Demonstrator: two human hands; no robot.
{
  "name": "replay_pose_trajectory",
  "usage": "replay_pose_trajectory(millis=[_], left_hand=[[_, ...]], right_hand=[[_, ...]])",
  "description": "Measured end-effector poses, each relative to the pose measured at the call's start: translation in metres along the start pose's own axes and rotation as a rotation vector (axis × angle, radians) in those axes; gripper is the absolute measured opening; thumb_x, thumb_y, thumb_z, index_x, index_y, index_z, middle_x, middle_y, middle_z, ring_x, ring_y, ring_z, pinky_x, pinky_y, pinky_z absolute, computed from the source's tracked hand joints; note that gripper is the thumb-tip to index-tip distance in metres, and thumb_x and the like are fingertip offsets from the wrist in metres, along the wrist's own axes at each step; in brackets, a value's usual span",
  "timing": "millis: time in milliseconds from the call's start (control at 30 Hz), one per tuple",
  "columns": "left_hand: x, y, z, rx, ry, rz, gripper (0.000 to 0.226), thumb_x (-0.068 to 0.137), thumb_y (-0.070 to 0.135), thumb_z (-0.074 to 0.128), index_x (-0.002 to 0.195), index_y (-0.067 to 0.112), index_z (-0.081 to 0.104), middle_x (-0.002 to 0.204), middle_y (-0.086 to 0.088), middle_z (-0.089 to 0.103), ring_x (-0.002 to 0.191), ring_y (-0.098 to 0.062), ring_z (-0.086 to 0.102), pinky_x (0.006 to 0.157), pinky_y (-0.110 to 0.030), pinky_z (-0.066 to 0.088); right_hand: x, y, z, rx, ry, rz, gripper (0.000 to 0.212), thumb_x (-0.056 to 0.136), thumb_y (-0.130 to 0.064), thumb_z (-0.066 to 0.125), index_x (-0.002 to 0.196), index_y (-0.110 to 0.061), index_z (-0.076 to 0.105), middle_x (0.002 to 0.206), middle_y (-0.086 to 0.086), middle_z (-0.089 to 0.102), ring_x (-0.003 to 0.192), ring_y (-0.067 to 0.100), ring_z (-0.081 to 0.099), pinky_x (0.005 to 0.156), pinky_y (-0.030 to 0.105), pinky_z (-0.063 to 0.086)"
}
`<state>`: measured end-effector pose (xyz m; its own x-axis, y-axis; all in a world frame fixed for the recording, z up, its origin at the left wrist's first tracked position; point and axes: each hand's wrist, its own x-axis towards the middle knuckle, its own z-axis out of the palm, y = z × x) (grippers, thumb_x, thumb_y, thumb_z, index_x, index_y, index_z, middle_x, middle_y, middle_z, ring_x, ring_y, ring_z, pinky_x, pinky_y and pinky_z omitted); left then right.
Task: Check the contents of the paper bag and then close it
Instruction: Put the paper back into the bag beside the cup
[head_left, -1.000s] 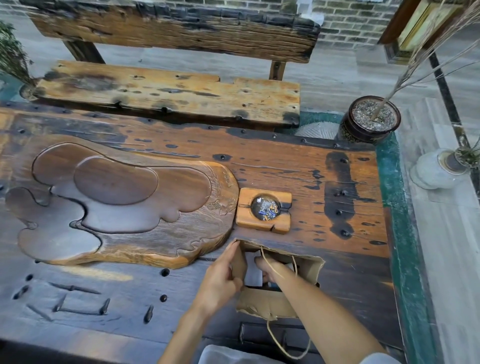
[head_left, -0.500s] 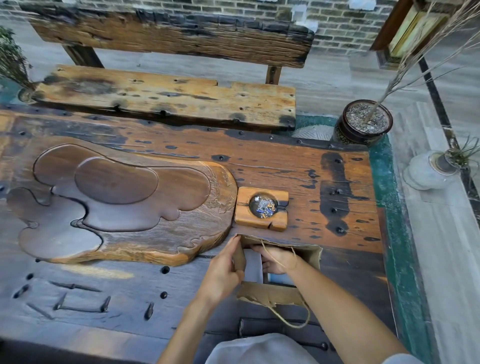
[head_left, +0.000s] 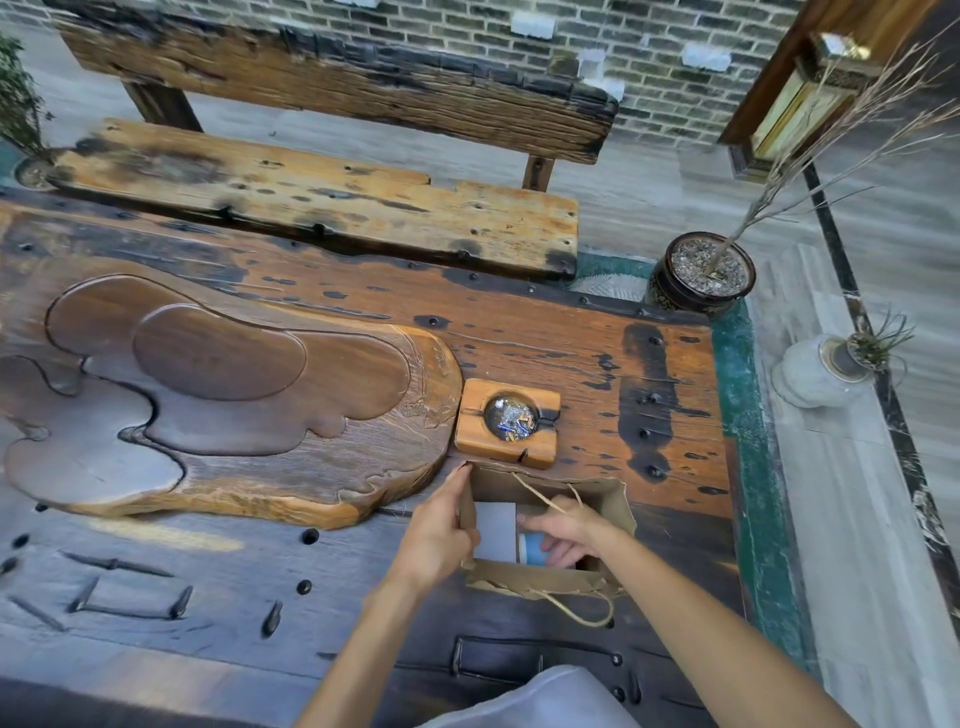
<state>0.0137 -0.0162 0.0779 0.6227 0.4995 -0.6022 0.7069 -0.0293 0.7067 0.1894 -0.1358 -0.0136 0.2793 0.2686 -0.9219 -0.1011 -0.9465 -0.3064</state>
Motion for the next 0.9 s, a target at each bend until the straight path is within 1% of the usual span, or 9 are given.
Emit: replay_pose_trajectory(millis=[133,233,300,400,467,567,700,833,900], left_hand=[[0.0,-0.003,0.002,-0.014,-0.003,-0.002,0.087,0.075,-0.006,0.057,0.151,0.026,0.03,0.139,-0.025,0.052,0.13,-0.042,0.047,0.107,-0.052,0.04],[0.0,-0.003,0.003,-0.016,-0.007,0.005,0.086,0.076,-0.007,0.055,0.152,0.025,0.029,0.142,-0.025,0.05,0.132,-0.04,0.045,0.109,-0.05,0.037],[0.001,-0.002,0.003,-0.009,0.001,0.011,0.085,0.077,-0.008,0.055,0.152,0.023,0.028,0.143,-0.025,0.049,0.133,-0.039,0.044,0.11,-0.048,0.036],[0.003,-0.001,0.002,-0.003,0.0,0.007,0.085,0.078,-0.008,0.055,0.153,0.023,0.026,0.143,-0.024,0.048,0.133,-0.039,0.044,0.11,-0.047,0.037],[0.004,-0.002,0.003,0.001,0.0,-0.001,0.085,0.079,-0.007,0.056,0.153,0.023,0.026,0.144,-0.023,0.049,0.133,-0.038,0.044,0.109,-0.048,0.038],[0.006,-0.003,0.003,0.014,0.003,-0.004,0.086,0.078,-0.007,0.057,0.153,0.022,0.027,0.143,-0.021,0.05,0.131,-0.039,0.045,0.107,-0.046,0.04],[0.007,-0.004,0.007,0.027,-0.001,-0.007,0.087,0.076,-0.005,0.058,0.152,0.023,0.028,0.144,-0.019,0.051,0.13,-0.039,0.047,0.106,-0.047,0.041],[0.006,-0.005,0.009,0.009,-0.002,-0.014,0.087,0.076,-0.007,0.056,0.152,0.025,0.029,0.142,-0.024,0.049,0.13,-0.042,0.045,0.105,-0.051,0.041],[0.006,-0.005,0.009,0.012,0.002,-0.02,0.088,0.075,-0.008,0.054,0.152,0.026,0.029,0.141,-0.026,0.049,0.13,-0.042,0.045,0.104,-0.05,0.042]], right_hand=[[-0.002,0.0,-0.009,-0.022,0.09,0.088,0.08,0.087,-0.04,0.072,0.148,-0.013,0.028,0.129,0.03,0.058,0.094,0.034,0.071,0.062,0.034,0.063],[0.002,-0.001,-0.007,-0.06,0.115,0.163,0.06,0.091,-0.028,0.069,0.139,-0.007,0.04,0.126,0.027,0.057,0.108,0.036,0.067,0.04,0.029,0.055],[0.01,0.004,-0.004,-0.125,0.138,0.192,0.057,0.09,-0.03,0.07,0.135,-0.005,0.045,0.126,0.022,0.058,0.109,0.033,0.068,0.05,0.028,0.059],[0.023,0.014,0.0,-0.165,0.14,0.214,0.064,0.089,-0.031,0.071,0.141,-0.006,0.044,0.137,0.018,0.056,0.11,0.033,0.068,0.086,0.038,0.06],[0.028,0.017,0.003,-0.193,0.161,0.228,0.058,0.09,-0.032,0.07,0.137,-0.006,0.048,0.12,0.015,0.064,0.094,0.027,0.071,0.083,0.034,0.06],[0.037,0.024,0.002,-0.26,0.21,0.253,0.04,0.092,-0.034,0.067,0.119,-0.007,0.055,0.073,0.01,0.06,0.052,0.016,0.057,0.057,0.024,0.052],[0.05,0.033,0.003,-0.179,0.172,0.288,0.03,0.097,-0.029,0.06,0.083,-0.004,0.053,0.075,0.011,0.064,0.047,0.012,0.048,0.068,0.021,0.049],[0.037,0.027,0.002,-0.01,0.111,0.294,0.035,0.101,-0.025,0.054,0.126,-0.001,0.049,0.047,0.01,0.06,0.034,0.012,0.053,0.04,0.017,0.043],[0.029,0.024,-0.001,0.035,0.096,0.265,0.042,0.099,-0.025,0.058,0.13,0.001,0.05,0.067,0.012,0.063,0.053,0.016,0.059,0.045,0.021,0.046]])
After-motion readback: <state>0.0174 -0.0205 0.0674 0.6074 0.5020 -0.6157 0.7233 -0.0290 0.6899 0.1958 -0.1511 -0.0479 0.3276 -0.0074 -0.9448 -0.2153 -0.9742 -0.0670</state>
